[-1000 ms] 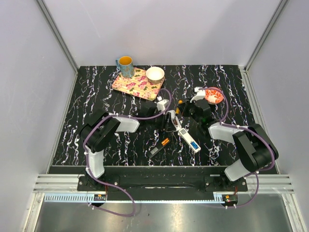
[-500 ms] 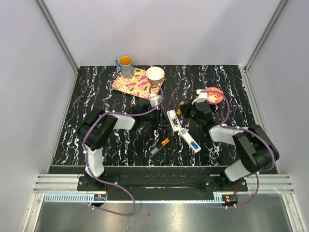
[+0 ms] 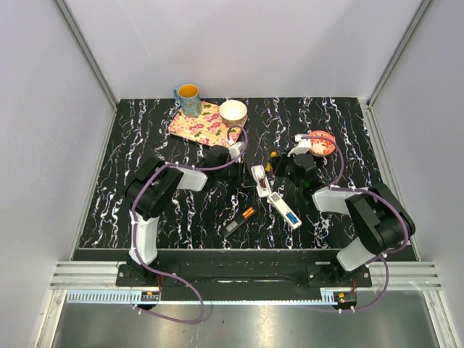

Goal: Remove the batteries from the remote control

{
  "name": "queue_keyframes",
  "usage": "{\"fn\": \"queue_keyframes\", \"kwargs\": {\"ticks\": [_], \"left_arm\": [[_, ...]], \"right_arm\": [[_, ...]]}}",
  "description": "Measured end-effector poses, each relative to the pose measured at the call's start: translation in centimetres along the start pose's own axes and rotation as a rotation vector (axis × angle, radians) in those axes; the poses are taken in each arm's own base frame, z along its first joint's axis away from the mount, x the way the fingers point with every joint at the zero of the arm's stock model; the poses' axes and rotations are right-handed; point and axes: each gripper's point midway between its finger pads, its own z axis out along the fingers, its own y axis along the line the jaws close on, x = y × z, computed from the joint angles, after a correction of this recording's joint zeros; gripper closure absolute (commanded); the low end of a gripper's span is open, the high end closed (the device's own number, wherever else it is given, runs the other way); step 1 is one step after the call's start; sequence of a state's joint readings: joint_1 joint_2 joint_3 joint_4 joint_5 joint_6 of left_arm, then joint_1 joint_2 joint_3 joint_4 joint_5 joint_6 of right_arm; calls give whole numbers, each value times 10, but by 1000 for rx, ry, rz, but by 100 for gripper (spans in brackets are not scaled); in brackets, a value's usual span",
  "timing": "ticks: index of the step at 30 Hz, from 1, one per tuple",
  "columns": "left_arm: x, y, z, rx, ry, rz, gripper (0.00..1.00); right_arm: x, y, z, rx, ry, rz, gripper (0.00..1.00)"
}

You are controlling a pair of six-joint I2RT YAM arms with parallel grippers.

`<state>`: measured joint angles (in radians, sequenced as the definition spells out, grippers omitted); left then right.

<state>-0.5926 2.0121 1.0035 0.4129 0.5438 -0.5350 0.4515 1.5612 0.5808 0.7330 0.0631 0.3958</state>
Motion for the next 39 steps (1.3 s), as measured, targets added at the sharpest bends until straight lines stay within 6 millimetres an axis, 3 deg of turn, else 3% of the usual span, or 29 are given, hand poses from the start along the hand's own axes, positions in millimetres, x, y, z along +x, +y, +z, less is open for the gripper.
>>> {"fn": "queue_keyframes", "kwargs": {"ticks": [5, 15, 29, 39], "left_arm": [[-1, 0, 2, 3, 0, -9, 69], [-1, 0, 4, 12, 3, -19, 73], [-1, -1, 4, 13, 4, -26, 74], [-1, 0, 4, 10, 6, -26, 74]], "right_arm": [[10, -4, 3, 9, 21, 15, 100], [10, -3, 6, 6, 12, 59, 100], [17, -15, 14, 11, -8, 260, 100], [19, -15, 11, 17, 23, 246, 100]]}}
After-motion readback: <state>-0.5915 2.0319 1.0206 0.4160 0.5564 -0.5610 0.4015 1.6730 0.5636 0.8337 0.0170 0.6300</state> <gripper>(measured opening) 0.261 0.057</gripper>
